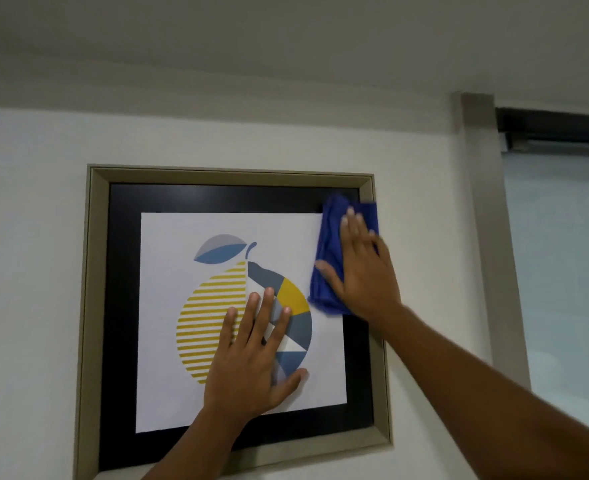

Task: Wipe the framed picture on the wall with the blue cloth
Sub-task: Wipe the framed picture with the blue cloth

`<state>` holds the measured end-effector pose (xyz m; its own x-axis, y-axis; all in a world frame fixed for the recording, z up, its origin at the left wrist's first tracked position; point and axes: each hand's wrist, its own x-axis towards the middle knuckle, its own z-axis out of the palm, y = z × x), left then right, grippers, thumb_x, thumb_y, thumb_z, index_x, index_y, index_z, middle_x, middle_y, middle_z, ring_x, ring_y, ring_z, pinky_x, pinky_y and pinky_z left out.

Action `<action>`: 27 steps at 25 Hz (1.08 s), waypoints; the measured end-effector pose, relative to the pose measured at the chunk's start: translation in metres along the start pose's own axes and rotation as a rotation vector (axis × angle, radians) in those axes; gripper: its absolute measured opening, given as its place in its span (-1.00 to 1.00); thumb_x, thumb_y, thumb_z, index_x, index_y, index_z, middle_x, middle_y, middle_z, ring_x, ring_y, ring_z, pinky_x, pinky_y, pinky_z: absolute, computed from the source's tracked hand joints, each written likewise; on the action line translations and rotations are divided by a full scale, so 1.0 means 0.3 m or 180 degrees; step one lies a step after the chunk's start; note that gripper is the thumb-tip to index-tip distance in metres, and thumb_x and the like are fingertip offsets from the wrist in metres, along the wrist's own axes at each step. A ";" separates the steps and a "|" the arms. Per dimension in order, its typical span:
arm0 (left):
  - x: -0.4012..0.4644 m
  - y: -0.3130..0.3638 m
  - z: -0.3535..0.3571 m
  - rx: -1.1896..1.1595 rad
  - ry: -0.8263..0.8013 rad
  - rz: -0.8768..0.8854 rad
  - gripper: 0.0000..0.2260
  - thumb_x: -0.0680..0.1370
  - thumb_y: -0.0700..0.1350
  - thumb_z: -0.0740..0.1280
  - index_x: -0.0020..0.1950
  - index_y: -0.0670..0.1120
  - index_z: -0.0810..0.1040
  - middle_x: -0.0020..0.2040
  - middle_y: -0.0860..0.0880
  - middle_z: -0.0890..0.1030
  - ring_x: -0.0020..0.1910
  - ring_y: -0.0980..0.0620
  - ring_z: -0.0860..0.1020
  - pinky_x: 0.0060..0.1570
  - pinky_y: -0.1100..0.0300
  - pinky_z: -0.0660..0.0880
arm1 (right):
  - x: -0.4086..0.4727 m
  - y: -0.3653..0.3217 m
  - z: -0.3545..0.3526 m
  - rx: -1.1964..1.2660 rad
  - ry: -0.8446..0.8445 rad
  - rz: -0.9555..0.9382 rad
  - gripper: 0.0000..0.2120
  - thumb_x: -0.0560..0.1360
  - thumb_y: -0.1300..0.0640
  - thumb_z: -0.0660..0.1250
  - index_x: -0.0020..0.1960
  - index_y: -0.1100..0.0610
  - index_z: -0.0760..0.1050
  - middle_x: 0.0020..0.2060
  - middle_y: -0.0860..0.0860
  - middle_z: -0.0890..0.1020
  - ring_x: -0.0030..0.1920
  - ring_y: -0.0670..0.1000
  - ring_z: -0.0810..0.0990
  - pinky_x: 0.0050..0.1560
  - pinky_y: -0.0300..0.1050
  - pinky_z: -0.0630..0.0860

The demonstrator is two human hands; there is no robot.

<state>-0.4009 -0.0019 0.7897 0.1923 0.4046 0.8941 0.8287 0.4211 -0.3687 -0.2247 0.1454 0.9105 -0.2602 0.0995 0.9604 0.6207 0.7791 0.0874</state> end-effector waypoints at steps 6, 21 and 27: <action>-0.008 0.003 0.005 -0.0012 0.0082 0.0012 -0.18 0.54 0.42 0.16 0.64 -0.04 0.16 0.68 -0.17 0.07 0.65 -0.22 0.05 0.58 -0.21 0.00 | -0.089 -0.028 0.048 0.0358 0.0229 0.0117 -0.28 0.61 -0.27 -0.01 0.61 0.15 0.01 0.61 0.06 0.07 0.59 0.02 0.01 0.55 -0.02 0.02; -0.005 -0.001 0.008 0.0072 0.0113 0.0048 -0.20 0.55 0.40 0.16 0.64 -0.06 0.18 0.67 -0.20 0.11 0.65 -0.23 0.04 0.58 -0.23 0.03 | 0.008 -0.013 -0.017 -0.0096 0.0087 0.0304 -0.22 0.59 -0.31 -0.04 0.59 0.22 0.07 0.58 0.16 0.13 0.58 0.12 0.08 0.51 0.04 0.06; -0.020 0.005 0.006 0.0038 0.0126 0.0024 -0.20 0.55 0.39 0.16 0.65 -0.05 0.14 0.67 -0.19 0.10 0.65 -0.21 0.05 0.59 -0.21 0.03 | -0.122 -0.063 0.046 0.0205 0.0268 0.0520 -0.25 0.61 -0.27 -0.02 0.59 0.22 0.04 0.60 0.11 0.08 0.60 0.06 0.00 0.56 -0.01 -0.03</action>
<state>-0.4017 -0.0021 0.7833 0.2193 0.3753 0.9006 0.8209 0.4279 -0.3782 -0.2372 0.1356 0.8700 -0.0952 0.1780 0.9794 0.6003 0.7951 -0.0861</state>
